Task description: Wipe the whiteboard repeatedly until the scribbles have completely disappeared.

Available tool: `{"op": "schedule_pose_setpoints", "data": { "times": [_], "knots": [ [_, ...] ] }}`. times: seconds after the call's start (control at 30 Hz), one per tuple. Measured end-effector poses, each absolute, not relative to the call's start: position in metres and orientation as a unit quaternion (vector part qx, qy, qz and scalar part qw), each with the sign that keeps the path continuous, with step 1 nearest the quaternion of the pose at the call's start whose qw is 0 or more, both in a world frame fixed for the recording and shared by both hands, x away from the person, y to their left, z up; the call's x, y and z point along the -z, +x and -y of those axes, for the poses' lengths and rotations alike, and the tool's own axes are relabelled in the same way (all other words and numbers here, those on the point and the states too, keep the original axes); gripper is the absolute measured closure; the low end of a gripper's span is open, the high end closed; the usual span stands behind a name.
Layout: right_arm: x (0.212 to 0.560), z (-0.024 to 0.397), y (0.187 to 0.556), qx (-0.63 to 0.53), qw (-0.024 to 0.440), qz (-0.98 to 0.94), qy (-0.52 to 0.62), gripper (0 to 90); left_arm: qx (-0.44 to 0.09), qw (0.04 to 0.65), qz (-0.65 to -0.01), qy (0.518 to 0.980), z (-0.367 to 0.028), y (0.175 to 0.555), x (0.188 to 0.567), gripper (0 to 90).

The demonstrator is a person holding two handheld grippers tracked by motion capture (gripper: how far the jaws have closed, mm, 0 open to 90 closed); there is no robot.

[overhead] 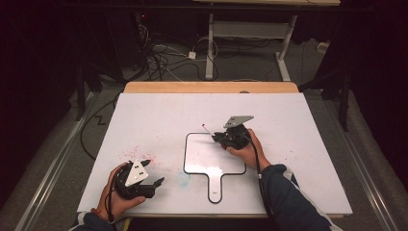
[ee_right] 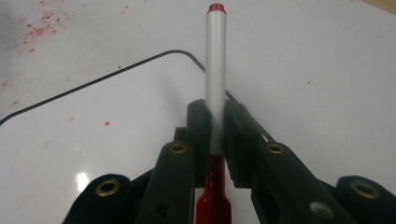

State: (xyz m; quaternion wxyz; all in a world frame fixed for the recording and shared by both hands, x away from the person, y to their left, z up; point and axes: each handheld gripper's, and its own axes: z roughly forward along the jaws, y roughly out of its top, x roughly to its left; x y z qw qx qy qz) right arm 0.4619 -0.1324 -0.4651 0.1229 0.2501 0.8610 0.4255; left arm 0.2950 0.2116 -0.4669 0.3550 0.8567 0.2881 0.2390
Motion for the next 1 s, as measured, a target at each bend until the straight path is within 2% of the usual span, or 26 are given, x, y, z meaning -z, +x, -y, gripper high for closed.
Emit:
{"op": "schedule_pose_setpoints", "data": {
  "times": [0.37, 0.7, 1.0],
  "knots": [
    [0.466, 0.105, 0.443, -0.424, 0.117, -0.870, 0.223, 82.1, -0.234, 0.354, -0.292, 0.857, -0.212, 0.294, 0.468, 23.0],
    [0.452, 0.125, 0.436, -0.444, 0.138, -0.849, 0.250, 82.0, -0.244, 0.358, -0.294, 0.852, -0.215, 0.295, 0.466, 23.0],
    [0.432, 0.148, 0.412, -0.469, 0.164, -0.822, 0.279, 81.9, -0.251, 0.371, -0.300, 0.842, -0.217, 0.300, 0.463, 23.0]
  ]
}}
